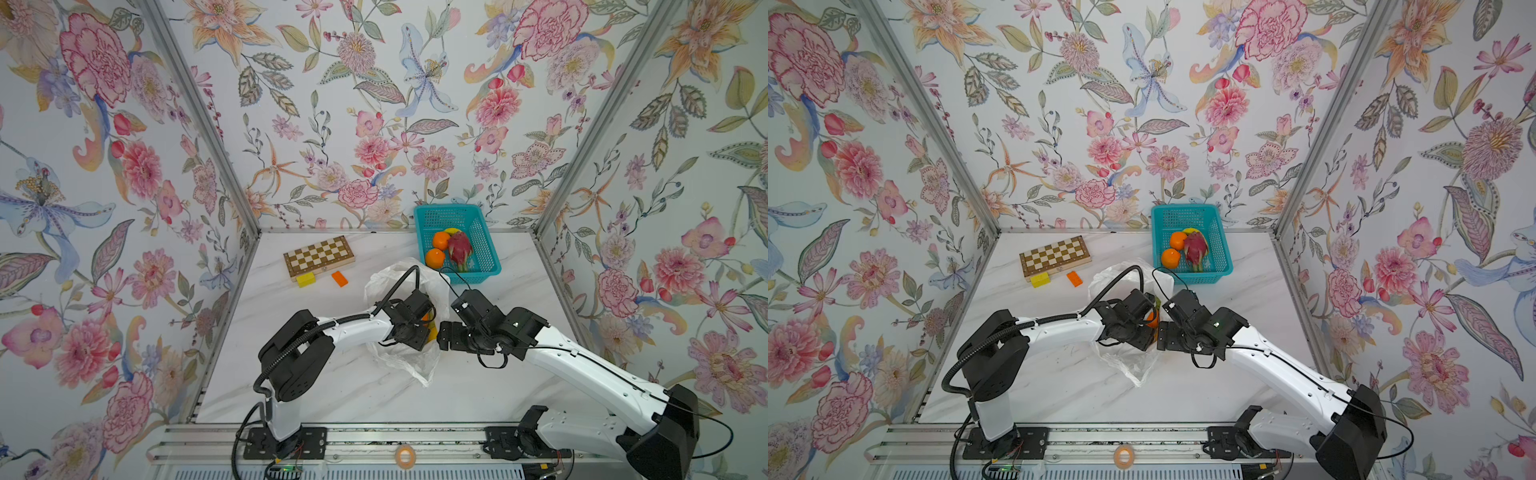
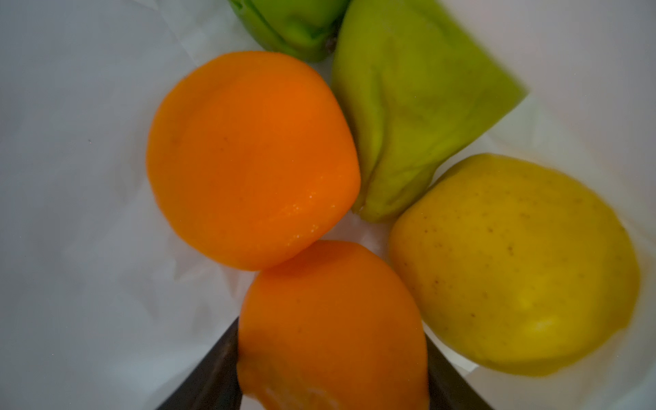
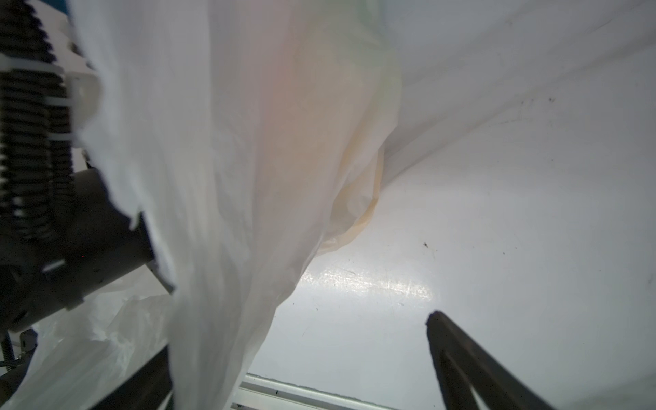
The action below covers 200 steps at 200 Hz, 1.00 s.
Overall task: Untie the knot of the plastic bag and take out the fruit
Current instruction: 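Grasp an orange in the bag with the left gripper and lift it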
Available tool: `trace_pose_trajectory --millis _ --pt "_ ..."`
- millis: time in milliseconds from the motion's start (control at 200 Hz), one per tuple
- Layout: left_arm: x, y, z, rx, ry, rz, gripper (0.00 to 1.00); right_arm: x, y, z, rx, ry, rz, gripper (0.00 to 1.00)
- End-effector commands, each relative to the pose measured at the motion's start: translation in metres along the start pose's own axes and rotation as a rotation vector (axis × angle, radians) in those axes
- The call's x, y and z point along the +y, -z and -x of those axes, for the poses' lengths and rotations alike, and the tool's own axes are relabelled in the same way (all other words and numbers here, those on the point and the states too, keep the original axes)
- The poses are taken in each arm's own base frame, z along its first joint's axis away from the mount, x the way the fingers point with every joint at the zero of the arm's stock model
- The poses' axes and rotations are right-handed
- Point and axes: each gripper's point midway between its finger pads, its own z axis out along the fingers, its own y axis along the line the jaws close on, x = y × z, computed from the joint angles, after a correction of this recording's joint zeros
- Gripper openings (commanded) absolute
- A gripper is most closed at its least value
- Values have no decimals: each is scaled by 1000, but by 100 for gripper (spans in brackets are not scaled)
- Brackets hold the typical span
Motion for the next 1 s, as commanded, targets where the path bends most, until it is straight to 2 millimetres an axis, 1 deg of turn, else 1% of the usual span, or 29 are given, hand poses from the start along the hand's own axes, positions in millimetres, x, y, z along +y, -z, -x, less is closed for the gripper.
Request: trace_pose_trajectory --millis 0,50,120,295,415,455,465,475,691,856,996 --pt "15 17 -2 -17 7 47 46 20 14 13 -58 12 94 95" --pt "16 23 0 -34 9 46 46 27 18 16 -78 8 135 96" --pt "16 33 3 -64 8 42 45 32 23 22 -104 -15 167 99" --pt "18 58 15 -163 -11 33 43 51 35 33 -145 -29 277 99" --pt "17 73 21 -226 -40 23 43 58 42 39 -163 -30 313 99" --pt "19 72 20 -232 -49 27 43 59 44 41 -167 -30 321 99" --pt "18 81 24 -260 -48 20 43 59 44 41 -168 -30 322 99" --pt "18 84 25 -270 -49 18 43 60 44 42 -171 -32 323 99" --pt "14 102 32 -370 -75 -23 43 59 47 47 -160 -75 354 99" --pt "10 120 42 -474 -108 -52 42 56 61 62 -205 -135 403 99" --pt "7 137 48 -563 -161 -68 42 55 77 77 -232 -205 488 99"
